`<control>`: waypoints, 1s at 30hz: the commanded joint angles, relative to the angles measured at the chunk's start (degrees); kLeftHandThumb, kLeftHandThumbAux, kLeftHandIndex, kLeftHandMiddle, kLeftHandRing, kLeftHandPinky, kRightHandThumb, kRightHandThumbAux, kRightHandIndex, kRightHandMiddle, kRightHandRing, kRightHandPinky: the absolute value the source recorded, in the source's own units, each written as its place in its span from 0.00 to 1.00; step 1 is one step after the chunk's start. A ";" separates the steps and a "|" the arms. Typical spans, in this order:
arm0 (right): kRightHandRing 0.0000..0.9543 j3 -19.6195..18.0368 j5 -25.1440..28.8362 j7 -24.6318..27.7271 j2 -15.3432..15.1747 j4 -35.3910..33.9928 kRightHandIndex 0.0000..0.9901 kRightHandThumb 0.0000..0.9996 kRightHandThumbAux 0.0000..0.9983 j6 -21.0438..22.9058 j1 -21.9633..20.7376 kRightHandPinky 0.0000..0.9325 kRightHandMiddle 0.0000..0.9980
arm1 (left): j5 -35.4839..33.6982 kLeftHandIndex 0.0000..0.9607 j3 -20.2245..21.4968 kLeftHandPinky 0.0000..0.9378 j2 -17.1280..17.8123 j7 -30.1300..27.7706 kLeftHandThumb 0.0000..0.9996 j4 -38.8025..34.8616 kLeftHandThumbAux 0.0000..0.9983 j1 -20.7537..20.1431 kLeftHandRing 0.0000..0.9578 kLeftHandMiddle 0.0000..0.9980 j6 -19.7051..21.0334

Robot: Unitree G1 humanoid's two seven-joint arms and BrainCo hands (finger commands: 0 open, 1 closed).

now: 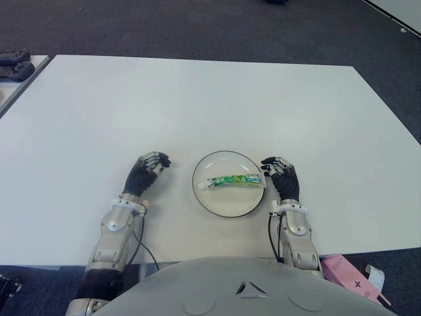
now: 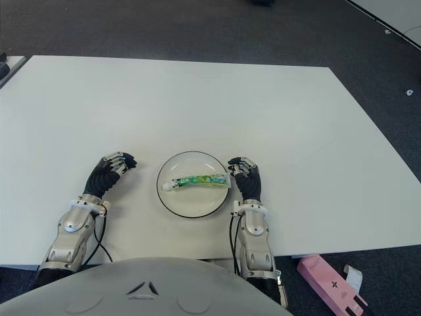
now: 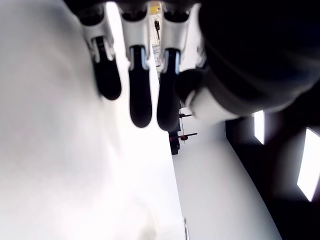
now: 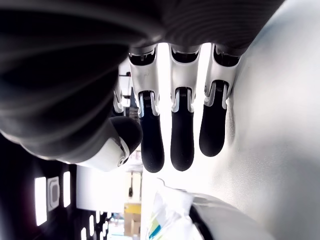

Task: Put the toothpaste on the table into the plate.

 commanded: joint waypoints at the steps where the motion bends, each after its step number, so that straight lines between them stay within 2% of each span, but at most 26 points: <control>1: 0.46 0.09 0.21 0.36 0.06 1.17 0.43 0.71 0.73 0.47 0.72 0.48 0.45 | 0.63 0.44 -0.61 0.50 -0.83 -0.37 0.70 3.29 0.73 0.96 0.49 0.44 1.21; 24: 0.47 -0.30 0.36 0.70 -0.21 0.22 0.43 0.71 0.73 1.29 1.24 0.49 0.46 | -0.79 0.45 1.17 0.51 -6.19 2.45 0.71 4.92 0.72 1.69 0.49 0.46 -4.69; 30: 0.47 -0.37 0.39 0.69 -0.22 0.21 0.43 0.71 0.73 1.25 1.26 0.49 0.46 | -0.54 0.45 1.28 0.50 -7.77 3.82 0.71 4.02 0.72 2.01 0.49 0.47 -4.52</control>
